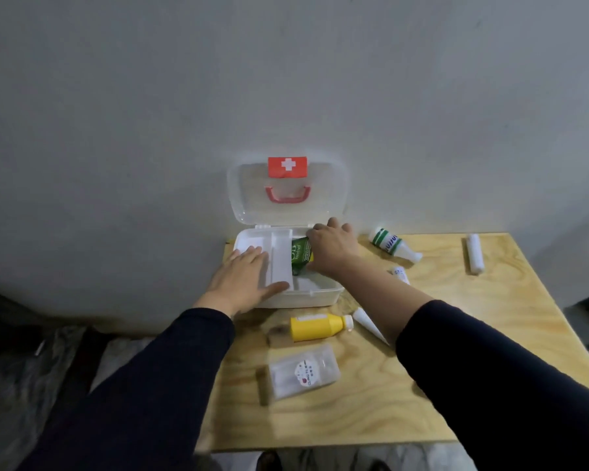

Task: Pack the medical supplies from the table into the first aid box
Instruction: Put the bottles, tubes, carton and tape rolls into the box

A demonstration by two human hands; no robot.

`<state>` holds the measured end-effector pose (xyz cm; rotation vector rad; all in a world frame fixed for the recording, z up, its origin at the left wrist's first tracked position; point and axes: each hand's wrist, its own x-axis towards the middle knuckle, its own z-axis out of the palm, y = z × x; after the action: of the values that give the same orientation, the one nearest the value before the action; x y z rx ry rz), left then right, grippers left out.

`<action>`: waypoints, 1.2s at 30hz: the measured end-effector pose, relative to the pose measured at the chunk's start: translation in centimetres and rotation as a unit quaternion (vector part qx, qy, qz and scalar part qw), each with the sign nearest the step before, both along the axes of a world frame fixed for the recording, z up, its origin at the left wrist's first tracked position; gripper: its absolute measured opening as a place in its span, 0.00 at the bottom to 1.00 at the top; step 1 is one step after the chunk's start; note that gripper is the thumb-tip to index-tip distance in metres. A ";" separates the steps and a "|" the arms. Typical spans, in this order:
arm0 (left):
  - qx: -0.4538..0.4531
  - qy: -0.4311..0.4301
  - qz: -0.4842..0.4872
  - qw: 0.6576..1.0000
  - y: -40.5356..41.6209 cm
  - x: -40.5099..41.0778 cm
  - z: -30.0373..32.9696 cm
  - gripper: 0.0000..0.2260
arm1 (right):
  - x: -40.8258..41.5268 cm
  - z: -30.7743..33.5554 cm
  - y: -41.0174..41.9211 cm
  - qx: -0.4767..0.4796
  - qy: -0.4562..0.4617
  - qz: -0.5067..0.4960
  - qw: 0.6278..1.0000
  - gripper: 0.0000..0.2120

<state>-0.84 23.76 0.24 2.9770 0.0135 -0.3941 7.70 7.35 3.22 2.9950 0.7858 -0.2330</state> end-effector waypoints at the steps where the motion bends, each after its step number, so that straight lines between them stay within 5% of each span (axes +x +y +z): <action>1: 0.005 -0.005 -0.004 1.000 0.1 0.1 -0.3 0.42 | 0.0 -0.4 0.4 0.008 0.008 -0.006 1.000 0.22; 17: 0.015 -0.043 -0.011 0.999 0.7 0.3 -1.6 0.41 | 0.4 -4.9 2.2 0.079 0.103 -0.043 0.991 0.33; 23: 0.027 -0.039 -0.013 0.999 0.6 0.3 -1.6 0.41 | 0.4 -5.6 1.7 0.104 0.093 -0.083 0.987 0.26; 32: 0.034 -0.028 -0.019 0.999 0.6 0.3 -1.6 0.41 | -0.2 -3.3 0.3 0.146 0.094 -0.098 0.980 0.30; 36: 0.048 -0.026 -0.022 0.998 0.6 0.4 -1.6 0.42 | -3.2 -1.3 -2.1 0.239 0.034 -0.092 0.966 0.20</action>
<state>-0.48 24.39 -1.40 3.0868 -0.0403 -0.3298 4.54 5.26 1.88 3.5407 0.6435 -0.1710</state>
